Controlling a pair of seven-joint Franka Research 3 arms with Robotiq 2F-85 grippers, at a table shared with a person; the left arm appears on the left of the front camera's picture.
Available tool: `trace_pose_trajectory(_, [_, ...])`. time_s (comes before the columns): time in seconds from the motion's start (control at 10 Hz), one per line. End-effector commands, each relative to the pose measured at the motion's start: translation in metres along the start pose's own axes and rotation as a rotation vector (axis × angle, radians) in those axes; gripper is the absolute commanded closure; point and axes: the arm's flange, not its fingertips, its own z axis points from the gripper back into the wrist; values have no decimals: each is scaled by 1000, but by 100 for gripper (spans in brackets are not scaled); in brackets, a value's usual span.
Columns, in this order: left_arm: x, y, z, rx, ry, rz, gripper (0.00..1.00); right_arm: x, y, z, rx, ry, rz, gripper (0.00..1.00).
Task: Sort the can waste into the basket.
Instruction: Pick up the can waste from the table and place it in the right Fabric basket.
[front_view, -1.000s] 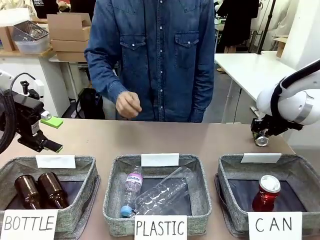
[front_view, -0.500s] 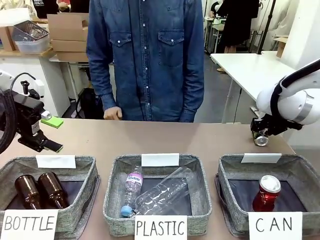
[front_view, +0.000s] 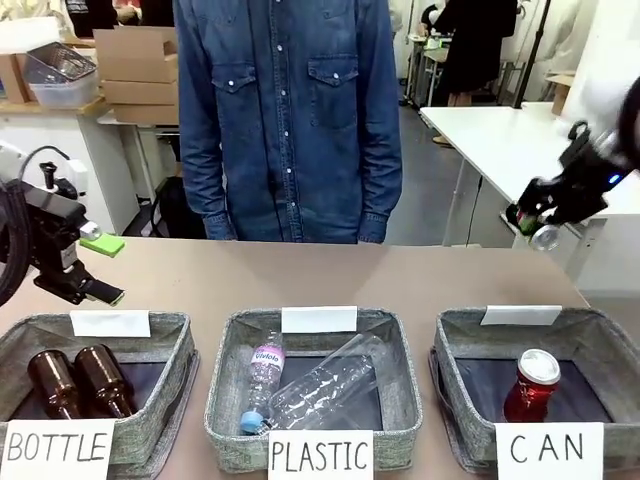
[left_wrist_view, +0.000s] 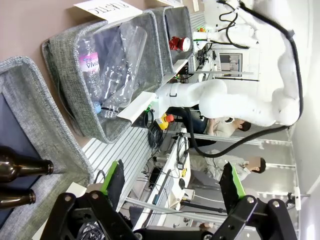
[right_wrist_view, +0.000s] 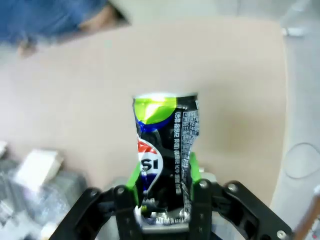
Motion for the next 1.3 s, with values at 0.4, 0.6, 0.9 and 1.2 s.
trace_pose_trajectory(0.4, [-9,1,-5,-7,-4,11,0,-154,48,97,372,222,509,100])
trace_pose_trajectory(0.6, [-9,1,-5,-7,-4,11,0,-180,59,84,307,238,651,100])
trace_pose_trajectory(0.9, [-9,1,-5,-7,-4,11,0,-178,51,75,309,173,681,100])
trace_pose_trajectory(1.2, [-9,1,-5,-7,-4,11,0,-166,46,74,269,156,676,100])
